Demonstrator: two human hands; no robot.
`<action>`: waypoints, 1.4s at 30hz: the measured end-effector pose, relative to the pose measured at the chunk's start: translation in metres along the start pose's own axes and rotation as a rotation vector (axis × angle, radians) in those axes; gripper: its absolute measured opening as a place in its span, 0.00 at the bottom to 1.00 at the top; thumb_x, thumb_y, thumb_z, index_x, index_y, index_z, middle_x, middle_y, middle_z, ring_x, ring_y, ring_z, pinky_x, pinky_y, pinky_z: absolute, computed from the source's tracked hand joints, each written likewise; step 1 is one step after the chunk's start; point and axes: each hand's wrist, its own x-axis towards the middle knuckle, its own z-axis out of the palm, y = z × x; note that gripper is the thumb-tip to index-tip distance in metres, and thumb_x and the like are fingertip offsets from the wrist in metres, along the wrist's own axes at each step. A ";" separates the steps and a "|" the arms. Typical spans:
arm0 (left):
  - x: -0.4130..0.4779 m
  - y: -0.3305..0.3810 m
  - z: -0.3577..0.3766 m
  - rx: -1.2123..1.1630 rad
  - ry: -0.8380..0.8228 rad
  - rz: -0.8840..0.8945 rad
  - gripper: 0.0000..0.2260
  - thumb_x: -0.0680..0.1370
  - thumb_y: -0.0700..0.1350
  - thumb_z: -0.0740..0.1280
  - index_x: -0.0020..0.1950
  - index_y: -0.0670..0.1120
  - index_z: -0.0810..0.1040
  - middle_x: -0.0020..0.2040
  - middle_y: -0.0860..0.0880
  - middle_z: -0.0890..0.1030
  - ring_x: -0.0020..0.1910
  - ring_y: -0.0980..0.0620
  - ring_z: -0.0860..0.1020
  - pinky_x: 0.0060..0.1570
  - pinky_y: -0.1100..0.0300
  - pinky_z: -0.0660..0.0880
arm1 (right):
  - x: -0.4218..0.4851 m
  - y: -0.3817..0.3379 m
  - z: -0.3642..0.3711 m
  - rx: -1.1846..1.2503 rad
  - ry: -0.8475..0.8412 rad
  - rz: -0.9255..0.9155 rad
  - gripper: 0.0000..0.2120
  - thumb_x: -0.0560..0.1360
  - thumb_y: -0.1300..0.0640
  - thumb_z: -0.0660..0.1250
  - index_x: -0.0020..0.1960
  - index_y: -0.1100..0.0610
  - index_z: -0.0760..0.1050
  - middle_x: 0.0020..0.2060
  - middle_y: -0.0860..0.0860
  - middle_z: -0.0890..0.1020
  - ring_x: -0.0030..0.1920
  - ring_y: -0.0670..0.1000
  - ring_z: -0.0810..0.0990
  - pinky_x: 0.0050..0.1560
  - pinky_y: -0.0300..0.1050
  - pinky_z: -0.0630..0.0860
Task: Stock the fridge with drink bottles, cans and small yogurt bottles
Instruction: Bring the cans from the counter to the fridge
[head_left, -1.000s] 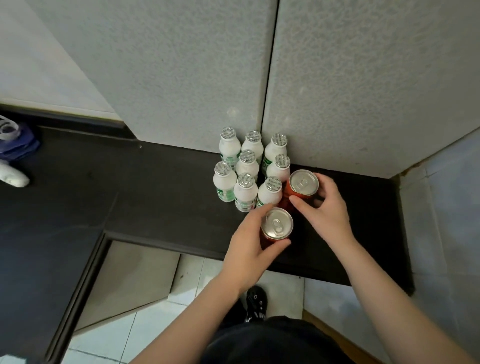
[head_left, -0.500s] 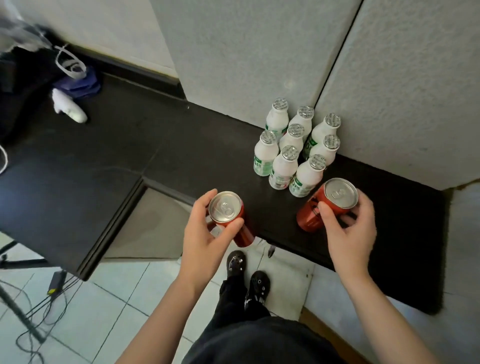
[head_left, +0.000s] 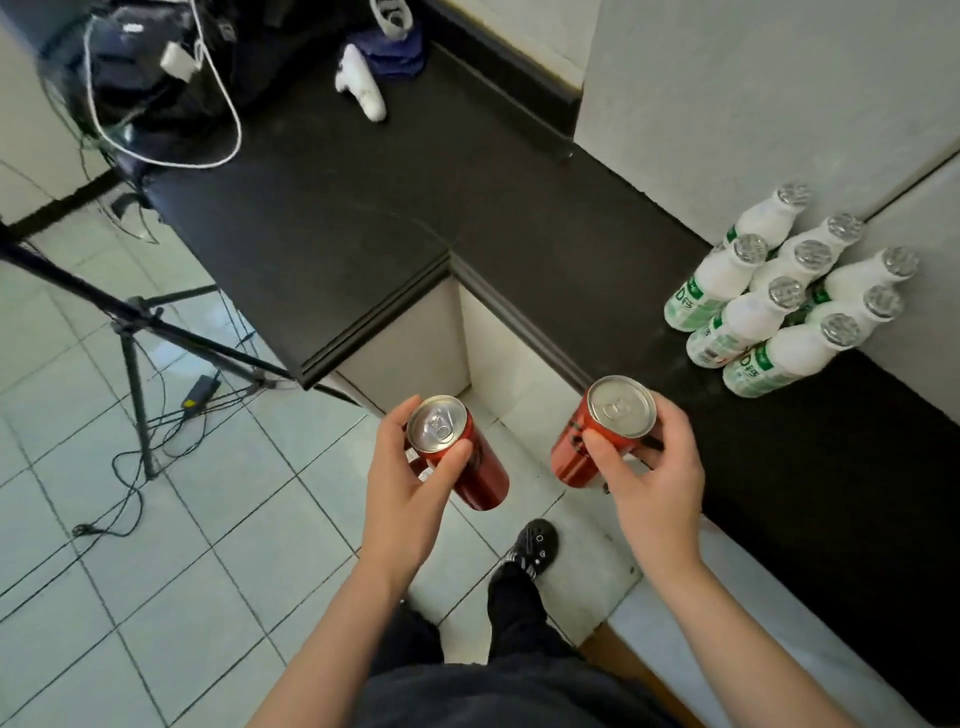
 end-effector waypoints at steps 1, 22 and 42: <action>-0.005 -0.003 -0.010 -0.009 0.013 0.003 0.20 0.71 0.49 0.71 0.60 0.58 0.69 0.54 0.64 0.76 0.54 0.62 0.75 0.47 0.65 0.74 | -0.005 -0.004 0.009 -0.011 -0.034 -0.003 0.31 0.63 0.37 0.69 0.62 0.47 0.70 0.57 0.44 0.77 0.59 0.44 0.76 0.52 0.36 0.76; -0.265 -0.163 -0.472 -0.065 0.776 -0.132 0.21 0.74 0.42 0.71 0.62 0.56 0.67 0.58 0.59 0.73 0.55 0.68 0.72 0.47 0.74 0.70 | -0.340 -0.111 0.379 0.002 -0.810 -0.229 0.23 0.68 0.53 0.75 0.61 0.48 0.72 0.54 0.40 0.77 0.53 0.39 0.76 0.44 0.33 0.73; -0.527 -0.287 -0.688 -0.284 1.865 -0.495 0.18 0.75 0.43 0.69 0.61 0.54 0.69 0.55 0.61 0.73 0.55 0.60 0.73 0.50 0.62 0.71 | -0.721 -0.198 0.683 -0.084 -1.905 -0.622 0.23 0.68 0.52 0.75 0.59 0.46 0.72 0.53 0.39 0.77 0.52 0.38 0.76 0.42 0.32 0.74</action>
